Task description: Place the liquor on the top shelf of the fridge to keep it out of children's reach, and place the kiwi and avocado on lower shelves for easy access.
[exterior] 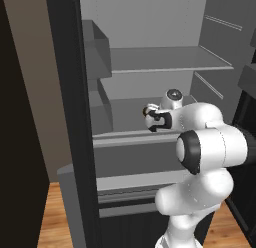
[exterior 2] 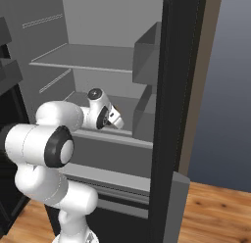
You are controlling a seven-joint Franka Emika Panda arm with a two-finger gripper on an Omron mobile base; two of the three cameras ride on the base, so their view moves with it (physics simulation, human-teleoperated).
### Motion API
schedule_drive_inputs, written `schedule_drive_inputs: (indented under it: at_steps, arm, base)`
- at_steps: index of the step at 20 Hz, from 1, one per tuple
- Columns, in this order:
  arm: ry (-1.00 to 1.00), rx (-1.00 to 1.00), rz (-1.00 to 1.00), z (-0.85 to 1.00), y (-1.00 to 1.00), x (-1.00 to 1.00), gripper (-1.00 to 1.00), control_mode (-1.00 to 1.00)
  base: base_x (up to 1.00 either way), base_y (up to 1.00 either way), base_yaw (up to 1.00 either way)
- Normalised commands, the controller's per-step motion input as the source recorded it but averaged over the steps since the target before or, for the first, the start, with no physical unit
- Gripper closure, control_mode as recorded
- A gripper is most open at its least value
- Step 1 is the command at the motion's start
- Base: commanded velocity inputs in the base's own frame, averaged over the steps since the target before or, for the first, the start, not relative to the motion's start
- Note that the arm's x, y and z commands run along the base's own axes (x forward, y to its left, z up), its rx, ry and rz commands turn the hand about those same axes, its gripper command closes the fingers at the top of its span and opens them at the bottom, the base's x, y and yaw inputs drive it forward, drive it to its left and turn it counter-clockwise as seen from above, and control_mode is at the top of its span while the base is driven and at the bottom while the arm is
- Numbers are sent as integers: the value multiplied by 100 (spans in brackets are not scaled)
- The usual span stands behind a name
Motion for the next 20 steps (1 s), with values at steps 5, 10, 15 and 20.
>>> schedule_drive_inputs:
  at_steps: [5,10,15,20]
  arm:
    - [1,0,0,-20,-19,72,-100,-100]
    - [0,0,0,-16,-11,59,-100,-100]
    - [-4,0,0,-10,0,11,-100,-100]
    - [-11,0,0,0,0,-32,-100,-100]
  base:
    - [0,0,0]
    - [0,0,0]
    - [0,0,0]
    - [0,0,0]
